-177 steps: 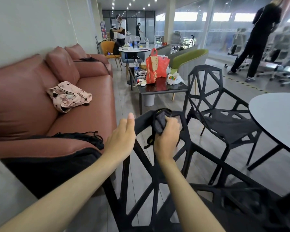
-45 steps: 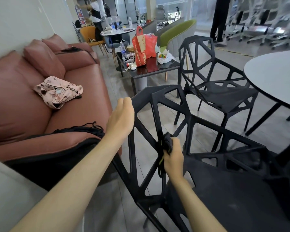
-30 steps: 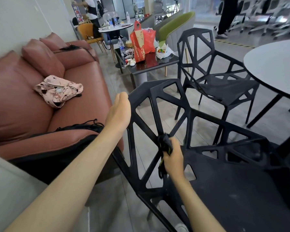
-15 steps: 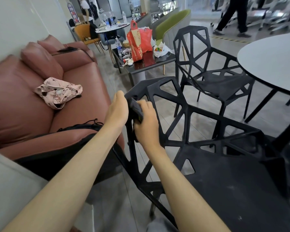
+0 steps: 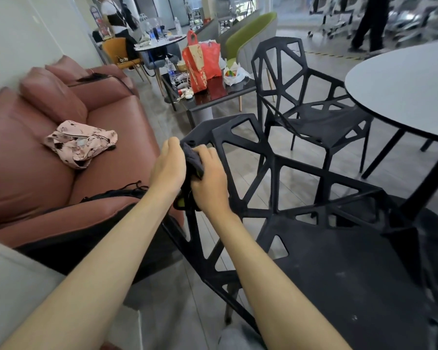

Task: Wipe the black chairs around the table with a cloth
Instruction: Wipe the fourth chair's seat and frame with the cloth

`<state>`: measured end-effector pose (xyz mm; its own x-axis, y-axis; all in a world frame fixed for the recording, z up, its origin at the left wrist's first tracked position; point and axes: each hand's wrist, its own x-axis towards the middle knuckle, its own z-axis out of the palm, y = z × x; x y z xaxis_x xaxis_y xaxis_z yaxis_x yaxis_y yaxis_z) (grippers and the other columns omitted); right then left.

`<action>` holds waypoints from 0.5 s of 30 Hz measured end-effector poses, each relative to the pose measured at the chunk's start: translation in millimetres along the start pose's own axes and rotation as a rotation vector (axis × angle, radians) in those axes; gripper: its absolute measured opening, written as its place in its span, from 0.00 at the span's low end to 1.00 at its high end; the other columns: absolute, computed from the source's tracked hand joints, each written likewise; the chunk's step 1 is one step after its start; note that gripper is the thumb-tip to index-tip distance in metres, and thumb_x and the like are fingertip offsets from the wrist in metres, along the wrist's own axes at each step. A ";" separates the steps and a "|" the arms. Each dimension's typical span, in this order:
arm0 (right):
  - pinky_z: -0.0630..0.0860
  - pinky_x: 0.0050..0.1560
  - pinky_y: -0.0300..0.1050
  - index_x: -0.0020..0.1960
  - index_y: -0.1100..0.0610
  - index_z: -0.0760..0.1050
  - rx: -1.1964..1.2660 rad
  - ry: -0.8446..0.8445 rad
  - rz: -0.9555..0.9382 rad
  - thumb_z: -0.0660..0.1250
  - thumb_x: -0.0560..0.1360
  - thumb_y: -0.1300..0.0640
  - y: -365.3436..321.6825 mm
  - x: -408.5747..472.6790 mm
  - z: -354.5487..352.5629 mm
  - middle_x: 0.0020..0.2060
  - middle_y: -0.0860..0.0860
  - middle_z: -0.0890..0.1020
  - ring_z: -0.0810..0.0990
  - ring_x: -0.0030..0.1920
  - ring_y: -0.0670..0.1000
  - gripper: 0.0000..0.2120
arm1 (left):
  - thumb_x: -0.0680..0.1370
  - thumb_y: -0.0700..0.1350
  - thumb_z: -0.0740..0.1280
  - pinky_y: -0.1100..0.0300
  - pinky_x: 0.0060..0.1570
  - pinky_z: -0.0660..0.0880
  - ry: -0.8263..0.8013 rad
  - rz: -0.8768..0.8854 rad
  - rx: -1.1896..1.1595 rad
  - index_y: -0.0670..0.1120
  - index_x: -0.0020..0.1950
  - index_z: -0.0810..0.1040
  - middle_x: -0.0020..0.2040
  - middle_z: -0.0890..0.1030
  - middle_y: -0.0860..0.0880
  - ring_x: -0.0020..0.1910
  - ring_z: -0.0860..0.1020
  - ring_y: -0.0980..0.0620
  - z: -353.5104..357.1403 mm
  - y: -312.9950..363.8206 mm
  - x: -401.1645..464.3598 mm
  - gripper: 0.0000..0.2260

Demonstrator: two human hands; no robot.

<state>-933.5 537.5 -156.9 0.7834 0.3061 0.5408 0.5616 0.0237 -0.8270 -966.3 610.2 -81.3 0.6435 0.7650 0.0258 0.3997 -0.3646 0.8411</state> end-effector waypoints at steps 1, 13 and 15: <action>0.74 0.42 0.55 0.52 0.55 0.73 -0.004 -0.004 -0.023 0.62 0.72 0.69 -1.0 1.5 0.5 0.46 0.50 0.74 0.74 0.45 0.54 0.13 | 0.83 0.54 0.48 0.48 0.54 0.70 -0.008 0.001 -0.024 0.49 0.51 0.73 0.48 0.78 0.48 0.47 0.74 0.47 0.2 -0.3 1.2 0.17; 0.71 0.44 0.47 0.46 0.40 0.67 -0.033 -0.377 0.154 0.63 0.68 0.72 6.5 -155.1 -60.4 0.44 0.41 0.73 0.74 0.47 0.48 0.25 | 0.84 0.53 0.48 0.46 0.62 0.69 -0.103 -0.026 -0.082 0.48 0.74 0.68 0.66 0.75 0.40 0.64 0.74 0.40 -3.2 6.8 -7.6 0.22; 0.76 0.47 0.52 0.48 0.44 0.68 -0.074 -0.355 0.158 0.63 0.68 0.72 3.7 -158.5 -58.8 0.45 0.42 0.74 0.75 0.49 0.50 0.23 | 0.84 0.53 0.47 0.46 0.65 0.68 -0.123 -0.023 -0.097 0.51 0.76 0.65 0.65 0.74 0.43 0.63 0.73 0.41 -7.0 7.8 -15.1 0.22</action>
<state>-1039.9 433.1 -236.7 0.7284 0.6106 0.3108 0.4694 -0.1143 -0.8756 -977.4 599.5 -71.4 0.7125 0.6995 -0.0557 0.3543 -0.2900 0.8890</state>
